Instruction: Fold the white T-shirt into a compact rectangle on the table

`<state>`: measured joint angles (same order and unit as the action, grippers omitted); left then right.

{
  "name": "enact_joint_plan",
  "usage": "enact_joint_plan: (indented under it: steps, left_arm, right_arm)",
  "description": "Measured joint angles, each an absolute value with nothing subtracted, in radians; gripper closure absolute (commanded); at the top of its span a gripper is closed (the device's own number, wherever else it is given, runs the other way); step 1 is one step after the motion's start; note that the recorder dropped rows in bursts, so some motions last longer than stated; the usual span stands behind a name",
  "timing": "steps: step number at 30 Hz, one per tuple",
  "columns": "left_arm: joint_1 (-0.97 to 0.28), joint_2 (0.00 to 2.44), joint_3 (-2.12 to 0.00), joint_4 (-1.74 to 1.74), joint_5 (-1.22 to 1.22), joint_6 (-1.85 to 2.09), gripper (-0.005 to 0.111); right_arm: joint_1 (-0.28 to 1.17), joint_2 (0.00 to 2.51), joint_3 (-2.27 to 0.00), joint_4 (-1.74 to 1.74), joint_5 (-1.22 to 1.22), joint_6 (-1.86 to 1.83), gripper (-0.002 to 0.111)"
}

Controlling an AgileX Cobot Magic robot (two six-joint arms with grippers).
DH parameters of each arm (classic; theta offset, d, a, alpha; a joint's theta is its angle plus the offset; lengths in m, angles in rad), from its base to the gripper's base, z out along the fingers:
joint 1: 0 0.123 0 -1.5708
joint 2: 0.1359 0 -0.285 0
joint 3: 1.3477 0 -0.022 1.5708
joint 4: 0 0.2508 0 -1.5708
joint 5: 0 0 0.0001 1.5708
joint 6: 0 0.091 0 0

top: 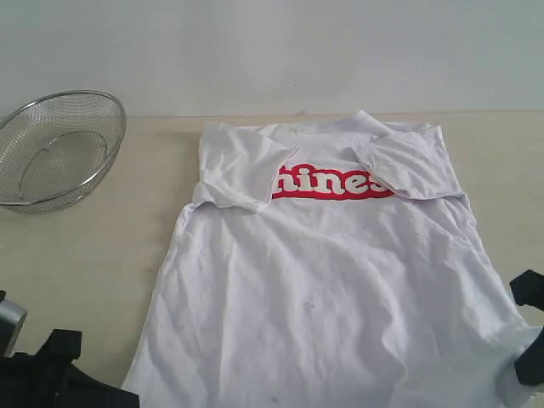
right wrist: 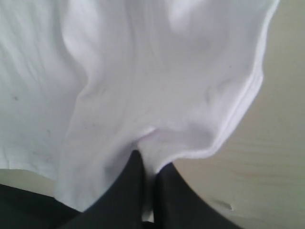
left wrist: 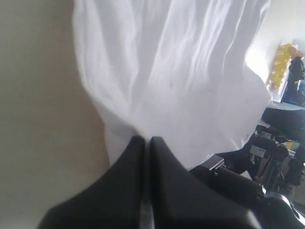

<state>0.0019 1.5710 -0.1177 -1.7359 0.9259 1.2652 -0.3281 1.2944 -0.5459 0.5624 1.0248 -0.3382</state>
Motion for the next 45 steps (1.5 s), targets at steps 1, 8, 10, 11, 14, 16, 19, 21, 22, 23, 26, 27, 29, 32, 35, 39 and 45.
enact_joint_plan:
  steps: [1,8,10,11,14,16,19,21,22,23,26,27,29,32,35,39,45]
  left_arm:
    - [0.002,1.562,-0.118,-1.736,0.930,1.265,0.102]
    - [0.002,1.442,-0.109,-1.734,0.980,1.178,0.102]
    - [0.002,1.381,-0.097,-1.714,0.999,1.133,0.102]
    - [0.002,1.352,-0.088,-1.708,1.000,1.110,0.102]
    - [0.002,1.238,-0.047,-1.700,1.003,1.038,0.102]
    - [0.002,1.159,-0.024,-1.696,1.003,0.986,0.102]
    - [0.002,1.041,-0.017,-1.667,1.003,0.884,0.102]
    - [0.002,0.984,-0.016,-1.641,1.003,0.827,0.102]
    - [0.002,0.960,-0.016,-1.630,1.003,0.809,0.102]
    - [0.002,0.940,-0.016,-1.611,1.005,0.793,0.102]
    - [0.002,0.906,-0.016,-1.592,1.025,0.768,0.102]
    - [0.002,0.899,-0.016,-1.588,1.025,0.766,0.102]
    - [0.002,0.880,-0.016,-1.579,1.027,0.751,0.102]
    - [0.002,0.852,-0.008,-1.571,1.029,0.734,0.102]
    - [0.002,0.819,-0.005,-1.565,1.040,0.713,0.102]
    - [0.002,0.773,-0.003,-1.565,1.050,0.686,0.102]
    - [0.002,0.747,-0.003,-1.558,1.052,0.662,0.102]
  right_arm:
    - [-0.328,1.280,-0.546,0.562,1.025,-0.338,0.108]
    - [-0.328,1.180,-0.546,0.564,1.063,-0.334,0.108]
    - [-0.328,1.140,-0.546,0.565,1.093,-0.327,0.108]
    - [-0.328,1.122,-0.546,0.565,1.103,-0.324,0.108]
    - [-0.328,1.061,-0.546,0.565,1.133,-0.306,0.108]
    - [-0.322,1.019,-0.546,0.555,1.152,-0.286,0.108]
    - [-0.267,0.957,-0.546,0.494,1.201,-0.228,0.108]
    - [-0.250,0.906,-0.546,0.465,1.208,-0.197,0.108]
    - [-0.249,0.880,-0.546,0.458,1.208,-0.190,0.108]
    - [-0.249,0.843,-0.546,0.458,1.210,-0.182,0.108]
    - [-0.225,0.752,-0.546,0.450,1.212,-0.166,0.108]
    - [-0.212,0.738,-0.546,0.446,1.212,-0.159,0.108]
    - [-0.190,0.719,-0.546,0.431,1.217,-0.143,0.108]
    - [-0.171,0.704,-0.546,0.402,1.216,-0.119,0.108]
    - [-0.167,0.695,-0.546,0.393,1.216,-0.110,0.108]
    - [-0.137,0.686,-0.546,0.386,1.216,-0.106,0.108]
    - [-0.109,0.666,-0.546,0.386,1.218,-0.096,0.108]
